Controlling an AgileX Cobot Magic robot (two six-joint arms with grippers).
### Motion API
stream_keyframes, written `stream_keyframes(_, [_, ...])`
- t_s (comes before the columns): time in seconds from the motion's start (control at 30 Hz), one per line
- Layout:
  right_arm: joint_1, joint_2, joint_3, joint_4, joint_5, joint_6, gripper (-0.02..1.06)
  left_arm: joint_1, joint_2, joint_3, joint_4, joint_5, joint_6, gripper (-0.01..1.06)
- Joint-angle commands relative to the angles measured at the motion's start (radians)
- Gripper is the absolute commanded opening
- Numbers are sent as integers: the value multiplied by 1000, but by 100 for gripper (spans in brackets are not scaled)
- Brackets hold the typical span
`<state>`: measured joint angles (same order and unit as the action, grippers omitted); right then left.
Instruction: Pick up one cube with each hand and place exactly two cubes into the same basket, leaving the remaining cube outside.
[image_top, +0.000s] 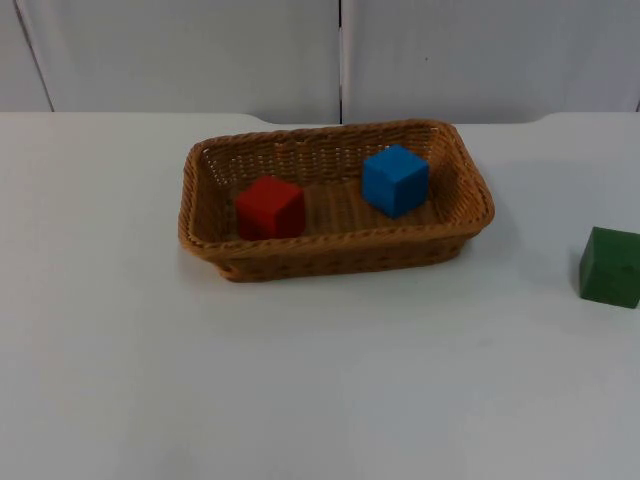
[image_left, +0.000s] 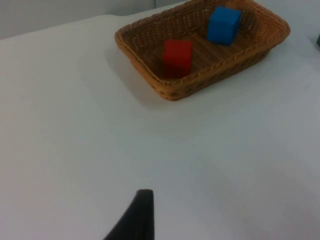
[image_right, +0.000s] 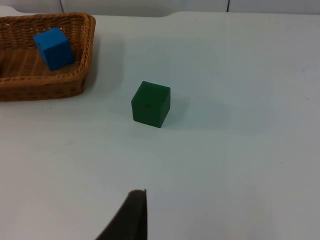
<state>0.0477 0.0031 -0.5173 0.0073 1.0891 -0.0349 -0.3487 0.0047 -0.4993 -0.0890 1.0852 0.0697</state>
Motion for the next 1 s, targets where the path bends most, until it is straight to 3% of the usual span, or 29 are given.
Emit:
stream_keyframes(0.0, [-6, -3, 1, 1, -12, -2, 105, 0, -5, 6, 1, -11, -8, 105])
stream_keyframes(0.33, [-6, -3, 1, 1, -12, -2, 105, 10, -5, 6, 1, -11, -8, 105])
stream_keyframes(0.73, [-6, -3, 1, 1, -12, -2, 105, 218, -5, 6, 1, -11, -8, 105])
stream_keyframes(0.97, [-6, -3, 1, 1, -12, -2, 105, 288, -5, 6, 1, -11, -8, 105])
